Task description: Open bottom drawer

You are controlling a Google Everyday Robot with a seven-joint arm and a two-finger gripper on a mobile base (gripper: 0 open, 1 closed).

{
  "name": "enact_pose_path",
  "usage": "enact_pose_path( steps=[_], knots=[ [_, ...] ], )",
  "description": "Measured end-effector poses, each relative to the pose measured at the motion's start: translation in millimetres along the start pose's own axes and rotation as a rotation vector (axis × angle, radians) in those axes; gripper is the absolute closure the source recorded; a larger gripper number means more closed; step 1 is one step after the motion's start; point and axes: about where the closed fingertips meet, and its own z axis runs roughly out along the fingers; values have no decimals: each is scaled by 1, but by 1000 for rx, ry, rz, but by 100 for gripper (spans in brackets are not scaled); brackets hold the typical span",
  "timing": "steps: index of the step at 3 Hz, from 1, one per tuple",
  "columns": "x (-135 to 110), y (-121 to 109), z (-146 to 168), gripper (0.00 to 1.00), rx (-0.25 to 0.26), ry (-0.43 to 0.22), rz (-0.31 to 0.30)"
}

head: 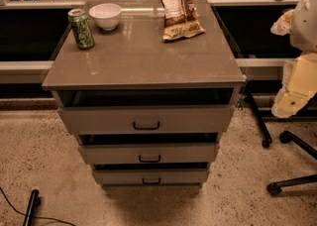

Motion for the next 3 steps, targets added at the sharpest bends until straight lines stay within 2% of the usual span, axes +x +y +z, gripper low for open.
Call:
enact_pose_path(
  steps=[1, 2, 3],
  knots=[
    [0, 0, 0, 0, 0, 0, 0],
    [-2, 2, 25, 0, -40, -87, -2],
    [-3, 40, 133, 0, -169, -345, -19]
  ],
)
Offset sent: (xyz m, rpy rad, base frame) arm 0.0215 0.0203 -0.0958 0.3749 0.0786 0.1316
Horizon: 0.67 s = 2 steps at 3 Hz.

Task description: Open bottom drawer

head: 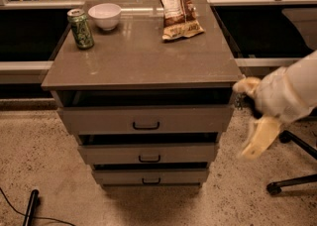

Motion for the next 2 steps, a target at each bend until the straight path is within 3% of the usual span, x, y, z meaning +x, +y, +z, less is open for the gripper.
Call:
enact_pose_path(
  steps=[1, 2],
  knots=[
    [19, 30, 76, 0, -95, -123, -16],
    [20, 33, 80, 0, -104, -121, -25]
  ],
)
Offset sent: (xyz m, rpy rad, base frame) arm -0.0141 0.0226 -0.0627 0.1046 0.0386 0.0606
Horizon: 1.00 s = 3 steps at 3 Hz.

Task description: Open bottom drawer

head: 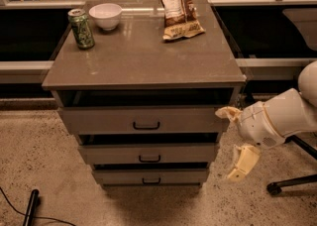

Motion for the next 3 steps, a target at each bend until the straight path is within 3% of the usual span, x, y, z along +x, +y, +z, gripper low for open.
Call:
enact_pose_path(
  steps=[1, 2, 3],
  knots=[
    [22, -10, 24, 0, -14, -12, 46],
    [87, 15, 110, 0, -24, -83, 58],
    [130, 12, 158, 0, 59, -121, 70]
  ],
)
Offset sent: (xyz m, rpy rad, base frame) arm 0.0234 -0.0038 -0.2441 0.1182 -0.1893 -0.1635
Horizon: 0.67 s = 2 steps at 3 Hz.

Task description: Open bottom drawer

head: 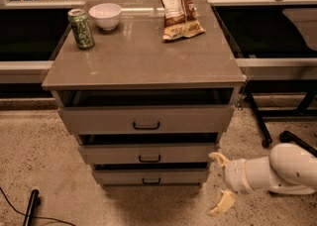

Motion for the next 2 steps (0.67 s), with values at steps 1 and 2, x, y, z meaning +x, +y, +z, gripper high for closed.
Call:
enact_pose_path(
  steps=[1, 2],
  knots=[
    [-7, -49, -27, 0, 157, -44, -79],
    [-2, -59, -15, 0, 93, -40, -105]
  ],
)
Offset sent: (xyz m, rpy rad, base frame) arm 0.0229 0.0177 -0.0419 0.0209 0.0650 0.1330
